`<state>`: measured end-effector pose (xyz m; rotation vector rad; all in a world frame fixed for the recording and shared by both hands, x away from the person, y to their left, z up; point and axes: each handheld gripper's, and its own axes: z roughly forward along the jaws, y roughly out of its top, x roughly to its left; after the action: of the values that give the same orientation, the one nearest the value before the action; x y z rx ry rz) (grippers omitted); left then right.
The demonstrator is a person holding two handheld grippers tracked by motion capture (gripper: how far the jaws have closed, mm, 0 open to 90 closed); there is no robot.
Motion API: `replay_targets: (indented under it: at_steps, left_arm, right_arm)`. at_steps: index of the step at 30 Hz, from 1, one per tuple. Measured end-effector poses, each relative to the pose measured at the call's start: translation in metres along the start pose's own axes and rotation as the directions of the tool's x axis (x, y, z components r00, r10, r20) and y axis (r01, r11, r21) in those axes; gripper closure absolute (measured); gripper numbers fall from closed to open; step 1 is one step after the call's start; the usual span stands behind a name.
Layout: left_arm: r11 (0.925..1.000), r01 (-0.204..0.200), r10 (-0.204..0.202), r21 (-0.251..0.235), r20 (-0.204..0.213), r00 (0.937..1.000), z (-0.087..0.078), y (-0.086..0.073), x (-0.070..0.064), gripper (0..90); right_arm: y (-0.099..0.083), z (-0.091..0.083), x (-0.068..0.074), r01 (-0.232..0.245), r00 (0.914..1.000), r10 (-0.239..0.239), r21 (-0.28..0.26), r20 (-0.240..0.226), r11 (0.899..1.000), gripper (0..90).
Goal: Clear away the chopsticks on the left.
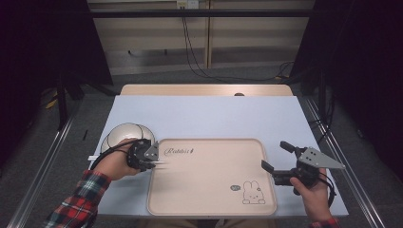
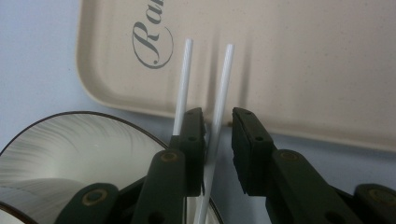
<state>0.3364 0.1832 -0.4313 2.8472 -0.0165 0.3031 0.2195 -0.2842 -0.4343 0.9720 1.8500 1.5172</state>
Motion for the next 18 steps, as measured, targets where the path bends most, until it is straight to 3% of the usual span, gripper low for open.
replay_targets:
  at_steps: [3,6,8,11,12,17,18]
  left_arm:
    - [0.9999,-0.008,0.008,0.01,0.0,1.0,-0.001,0.001,0.0,78.0]
    - [0.9999,0.012,-0.012,0.007,-0.006,0.9999,-0.001,0.001,-0.001,82.4]
    - [0.9999,-0.004,0.004,0.015,-0.005,1.0,-0.002,0.002,0.0,83.3]
    - [0.9998,0.019,-0.019,0.011,0.001,0.9998,-0.002,0.003,0.0,86.3]
    - [0.9992,0.038,-0.038,-0.012,0.009,0.9992,-0.003,0.002,0.0,86.3]
    - [0.9991,0.028,-0.028,-0.031,-0.021,0.9994,-0.012,0.006,0.001,86.9]
    - [0.9975,0.05,-0.05,-0.05,-0.017,0.9986,-0.015,0.007,0.001,86.9]
  right_arm:
    - [0.0,0.0,0.0,0.01,0.9999,-0.01,0.003,0.0,1.0,2.7]
    - [0.0,0.0,0.0,0.009,1.0,-0.009,0.003,0.001,1.0,2.8]
    - [0.0,0.0,0.0,0.007,1.0,-0.007,0.003,-0.002,1.0,2.8]
    - [0.0,0.0,0.0,0.001,1.0,-0.001,0.001,0.001,1.0,2.7]
    - [0.0,0.0,0.0,0.002,1.0,-0.002,0.001,0.001,1.0,2.7]
    - [0.0,0.0,0.0,0.001,1.0,-0.001,0.002,0.0,1.0,2.7]
    - [0.0,0.0,0.0,0.004,1.0,-0.004,0.004,-0.001,1.0,2.7]
